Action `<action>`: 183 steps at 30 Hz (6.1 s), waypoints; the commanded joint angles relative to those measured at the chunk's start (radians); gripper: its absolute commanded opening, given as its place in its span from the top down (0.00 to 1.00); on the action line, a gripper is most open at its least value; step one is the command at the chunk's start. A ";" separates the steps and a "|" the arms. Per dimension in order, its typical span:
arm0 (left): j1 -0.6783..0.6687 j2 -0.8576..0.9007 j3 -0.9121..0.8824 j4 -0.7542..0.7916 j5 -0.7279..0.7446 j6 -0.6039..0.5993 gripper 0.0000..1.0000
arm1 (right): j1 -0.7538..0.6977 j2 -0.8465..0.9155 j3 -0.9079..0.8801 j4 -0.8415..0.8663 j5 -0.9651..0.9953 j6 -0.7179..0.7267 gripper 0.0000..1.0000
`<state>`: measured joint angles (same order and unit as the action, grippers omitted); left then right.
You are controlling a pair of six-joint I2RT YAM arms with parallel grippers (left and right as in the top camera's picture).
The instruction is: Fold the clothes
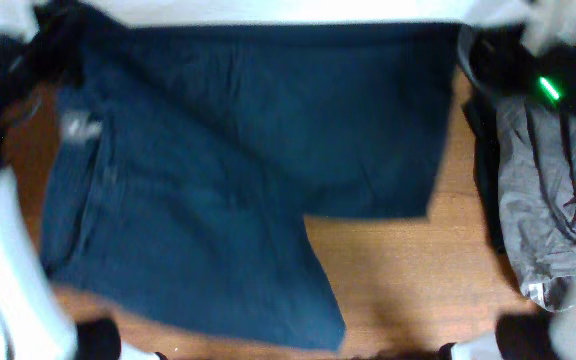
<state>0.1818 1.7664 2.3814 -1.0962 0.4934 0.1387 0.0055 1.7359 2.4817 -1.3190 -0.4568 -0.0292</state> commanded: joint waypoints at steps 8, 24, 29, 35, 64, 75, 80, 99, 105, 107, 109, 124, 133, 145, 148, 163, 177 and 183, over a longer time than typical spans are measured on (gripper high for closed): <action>0.024 0.457 -0.014 0.098 -0.001 -0.048 0.04 | -0.030 0.412 -0.011 0.190 -0.032 0.011 0.50; 0.184 0.333 -0.007 -0.325 -0.013 0.083 0.01 | -0.038 0.376 -0.071 -0.042 -0.010 -0.006 0.43; 0.175 0.333 -0.007 -0.409 -0.012 0.105 0.02 | 0.026 0.457 -0.213 0.081 0.058 0.078 0.87; 0.172 0.333 -0.007 -0.439 0.037 0.125 0.01 | 0.100 0.582 -0.348 0.261 0.058 0.143 0.96; 0.167 0.333 -0.008 -0.483 0.051 0.125 0.19 | -0.046 0.851 -0.305 0.389 0.347 0.344 0.96; 0.088 0.365 -0.011 -0.513 -0.203 0.124 0.21 | -0.162 0.790 0.027 0.191 -0.110 0.139 0.50; 0.060 0.410 -0.028 -0.542 -0.259 0.124 0.23 | -0.168 0.715 0.235 -0.035 -0.123 0.047 0.44; 0.150 0.134 -0.164 -0.591 -0.238 0.109 0.25 | -0.055 0.251 0.528 -0.380 -0.022 -0.060 0.32; 0.149 0.134 -0.489 -0.402 -0.246 0.071 0.24 | 0.086 0.119 0.507 -0.380 0.127 0.016 0.22; 0.139 0.135 -0.611 -0.264 -0.247 0.071 0.25 | 0.134 0.096 0.455 -0.380 0.175 0.099 0.16; 0.127 0.135 -0.716 -0.134 -0.247 0.072 0.25 | 0.167 0.092 0.380 -0.380 0.181 0.154 0.14; 0.055 0.137 -1.047 0.293 -0.326 0.102 0.26 | 0.162 0.122 -0.628 -0.218 0.232 0.158 0.16; 0.055 0.137 -1.104 0.326 -0.333 0.102 0.40 | 0.164 0.122 -1.057 -0.060 0.087 0.089 0.29; 0.053 0.137 -1.104 0.332 -0.325 0.102 0.57 | 0.164 0.122 -1.368 0.165 0.015 0.089 0.54; 0.053 0.137 -1.104 0.336 -0.321 0.102 0.58 | 0.164 0.122 -1.371 0.153 0.002 0.085 0.38; 0.053 0.137 -1.104 0.333 -0.306 0.102 0.58 | 0.164 0.122 -1.376 0.157 -0.160 0.124 0.41; 0.053 0.137 -1.104 0.334 -0.307 0.102 0.57 | 0.150 0.122 -1.369 0.333 -0.011 0.162 0.96; 0.053 0.137 -1.104 0.334 -0.307 0.102 0.58 | 0.097 0.118 -1.327 0.197 0.044 0.161 0.63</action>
<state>0.2356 1.9209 1.2816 -0.7624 0.1722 0.2325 0.1349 1.8839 1.1271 -1.0786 -0.4625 0.1303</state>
